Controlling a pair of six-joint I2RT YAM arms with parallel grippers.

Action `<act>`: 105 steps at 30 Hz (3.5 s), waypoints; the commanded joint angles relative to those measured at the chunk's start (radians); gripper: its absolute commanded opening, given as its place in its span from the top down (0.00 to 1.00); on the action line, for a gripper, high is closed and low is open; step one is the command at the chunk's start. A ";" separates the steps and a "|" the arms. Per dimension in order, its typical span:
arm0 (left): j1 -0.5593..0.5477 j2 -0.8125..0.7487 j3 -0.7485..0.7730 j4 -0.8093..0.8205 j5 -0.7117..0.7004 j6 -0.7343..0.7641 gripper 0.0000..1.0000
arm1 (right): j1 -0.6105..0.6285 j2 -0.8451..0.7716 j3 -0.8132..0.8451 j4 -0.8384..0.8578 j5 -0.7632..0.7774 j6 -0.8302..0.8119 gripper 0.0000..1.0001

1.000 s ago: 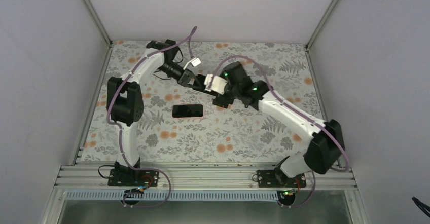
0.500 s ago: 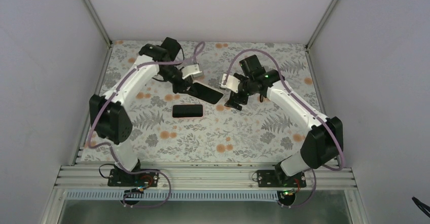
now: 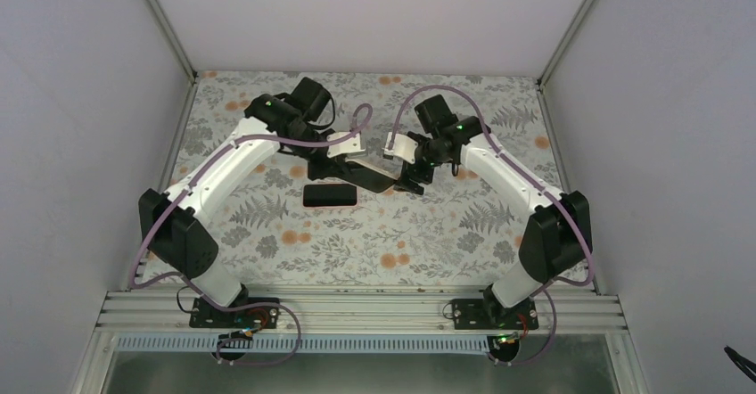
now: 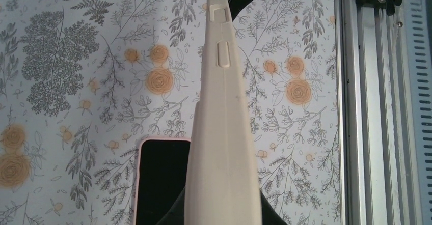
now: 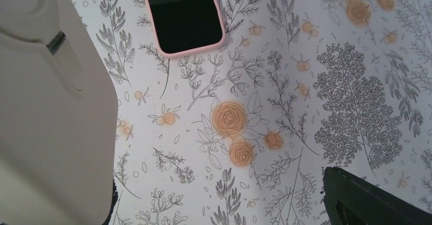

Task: Take the phone out of the phone case
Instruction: Pick up the phone at the center of the board, then remove the phone case from the phone.

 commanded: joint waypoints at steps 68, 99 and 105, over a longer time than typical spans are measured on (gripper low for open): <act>-0.152 0.060 0.040 0.034 0.028 0.005 0.98 | -0.122 -0.191 -0.180 -0.091 -0.165 -0.079 0.01; -0.171 0.130 0.173 -0.101 0.238 0.062 0.98 | -0.131 -0.142 -0.124 0.209 -0.018 0.033 0.03; -0.174 0.135 0.181 -0.104 0.270 0.073 0.98 | -0.133 -0.126 -0.080 0.236 -0.011 0.047 0.03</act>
